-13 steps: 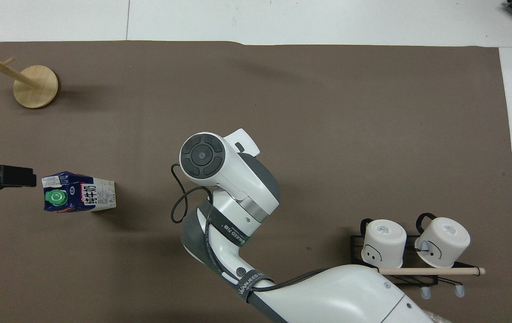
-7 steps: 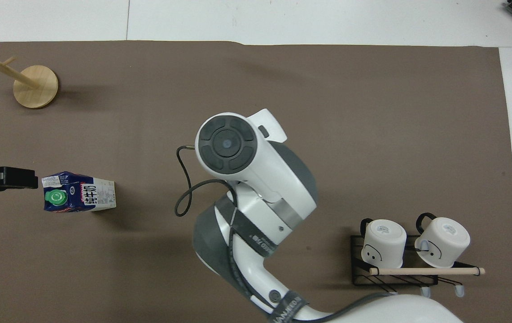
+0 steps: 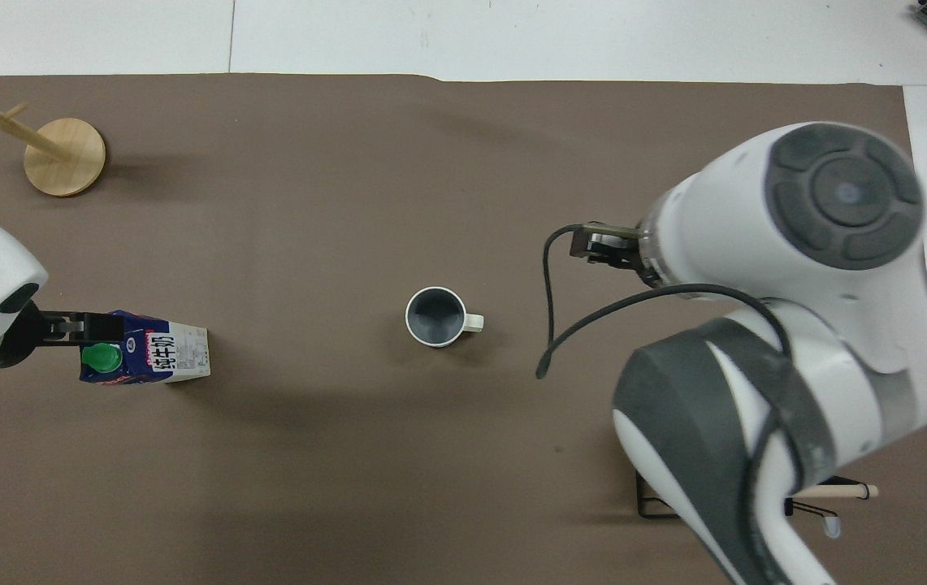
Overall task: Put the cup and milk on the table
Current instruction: 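Release the mug with the right gripper while the left gripper reaches the milk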
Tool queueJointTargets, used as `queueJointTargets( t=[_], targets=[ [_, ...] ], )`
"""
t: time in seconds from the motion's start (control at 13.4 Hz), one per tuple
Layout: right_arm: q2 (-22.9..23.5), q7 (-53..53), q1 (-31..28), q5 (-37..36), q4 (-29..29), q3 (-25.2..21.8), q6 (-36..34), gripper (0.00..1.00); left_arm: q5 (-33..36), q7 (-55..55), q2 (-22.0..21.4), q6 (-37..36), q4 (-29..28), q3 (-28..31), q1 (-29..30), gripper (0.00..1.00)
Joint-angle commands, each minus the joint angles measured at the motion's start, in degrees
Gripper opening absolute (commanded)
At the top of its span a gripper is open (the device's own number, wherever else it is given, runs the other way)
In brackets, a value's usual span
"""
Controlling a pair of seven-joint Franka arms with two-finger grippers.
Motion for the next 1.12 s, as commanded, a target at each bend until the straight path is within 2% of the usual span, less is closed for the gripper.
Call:
queueJointTargets(
  t=[0.0,0.15,0.37,0.6,0.75,0.97,1.05],
  targets=[
    [-4.9,-10.0,-5.7,1.1,-2.0,0.2,-2.5,1.00,1.0,2.0,-0.4,5.1,-4.0,0.4,-0.2,1.00],
    [-5.1,-13.9,-9.6,1.2,1.5,0.2,-7.2,1.00,1.1,2.1,-0.2,5.5,-4.4,0.4,-0.6,1.00],
    [-3.2,-14.9,-10.7,1.1,9.0,0.1,-14.3,1.00,1.1,3.0,-0.2,5.5,-4.4,0.4,-0.6,1.00],
    [-1.8,-17.7,-12.5,0.9,13.1,0.2,-19.9,1.00,1.1,3.0,-0.2,5.3,-4.4,0.4,-0.7,0.81],
    [-1.7,-18.5,-12.8,1.1,13.3,0.1,-20.6,1.00,1.1,3.0,-0.3,5.1,-4.4,0.4,-0.8,0.63],
    [-1.8,-20.4,-14.0,3.6,13.3,0.0,-19.9,1.00,1.1,3.0,-0.3,4.7,-4.3,0.4,-0.9,0.48],
    [-1.7,-21.5,-14.3,3.4,13.3,0.0,-19.9,1.00,1.1,3.0,-0.3,4.6,-4.3,0.4,-0.9,0.47]
  ],
)
